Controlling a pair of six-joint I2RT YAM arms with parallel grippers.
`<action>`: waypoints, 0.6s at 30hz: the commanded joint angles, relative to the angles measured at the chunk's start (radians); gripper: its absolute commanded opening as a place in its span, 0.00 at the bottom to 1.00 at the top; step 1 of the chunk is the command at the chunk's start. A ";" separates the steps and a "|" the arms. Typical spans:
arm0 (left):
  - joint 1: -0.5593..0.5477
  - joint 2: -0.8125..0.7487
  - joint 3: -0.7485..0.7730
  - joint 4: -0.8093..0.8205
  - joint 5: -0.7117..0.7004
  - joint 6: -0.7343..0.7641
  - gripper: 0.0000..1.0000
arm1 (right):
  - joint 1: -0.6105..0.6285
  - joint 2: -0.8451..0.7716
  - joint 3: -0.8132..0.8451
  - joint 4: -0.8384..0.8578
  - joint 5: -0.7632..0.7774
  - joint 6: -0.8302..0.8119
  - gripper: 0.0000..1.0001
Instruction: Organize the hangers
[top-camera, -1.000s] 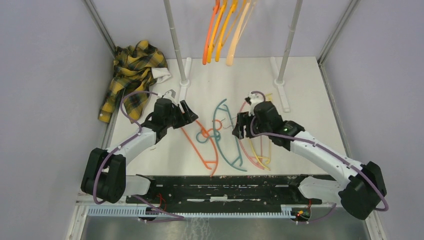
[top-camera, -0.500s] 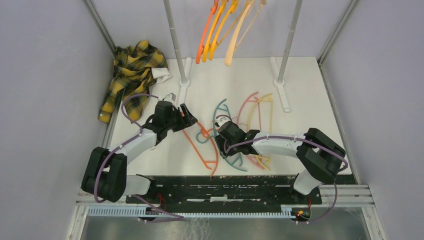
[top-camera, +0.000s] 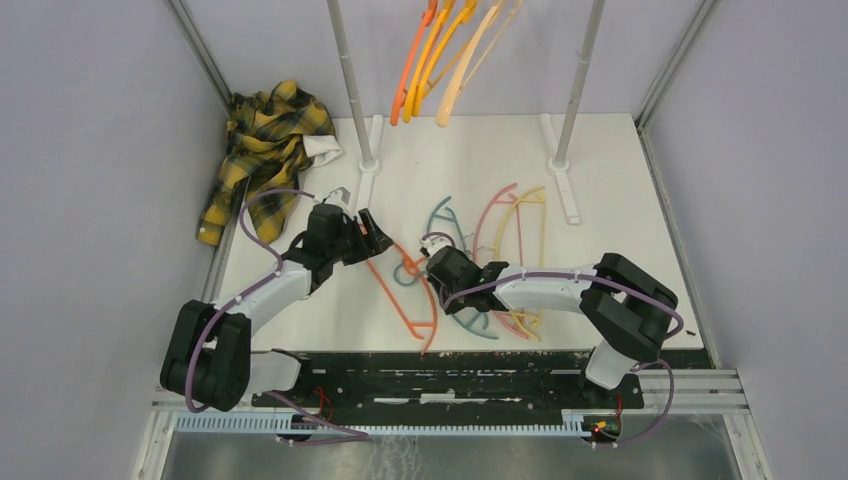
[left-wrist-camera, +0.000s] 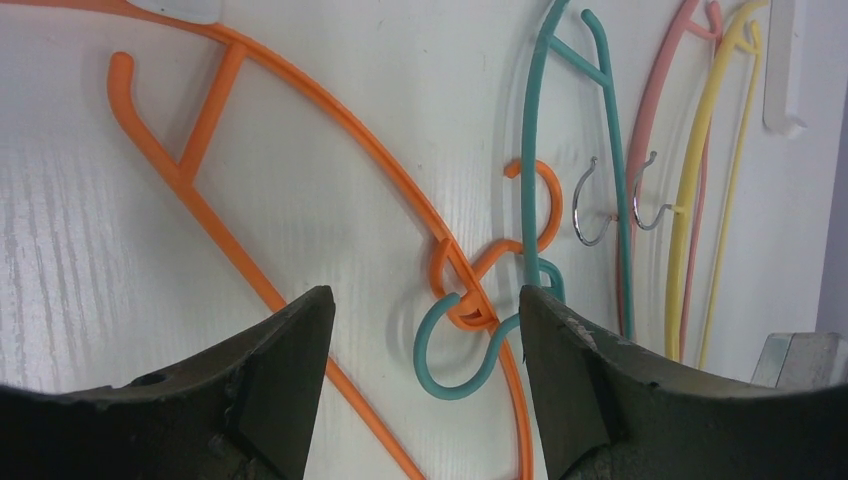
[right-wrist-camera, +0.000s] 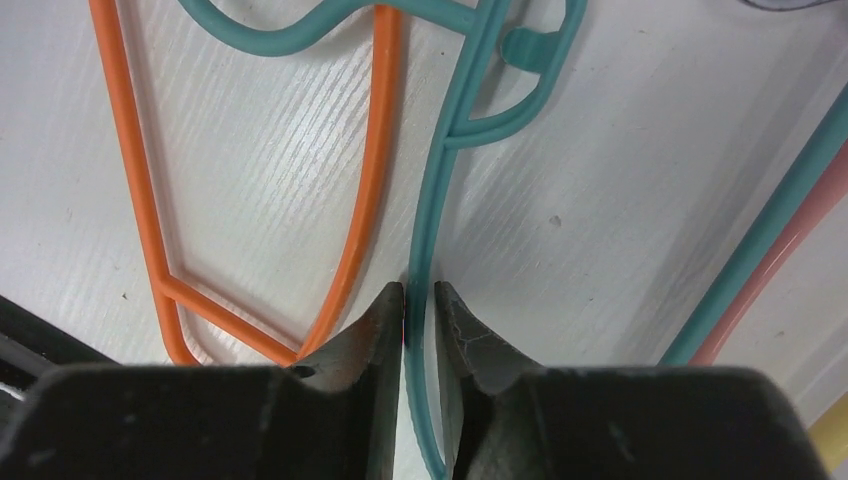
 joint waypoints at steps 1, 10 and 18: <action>-0.003 -0.040 0.021 -0.007 -0.029 0.055 0.75 | 0.004 -0.052 0.023 0.013 0.024 -0.007 0.24; -0.003 -0.056 0.037 -0.029 -0.048 0.063 0.75 | -0.037 -0.228 0.039 0.126 -0.173 0.051 0.01; -0.003 -0.080 0.026 -0.035 -0.051 0.062 0.75 | -0.123 -0.372 -0.006 0.134 -0.121 0.083 0.01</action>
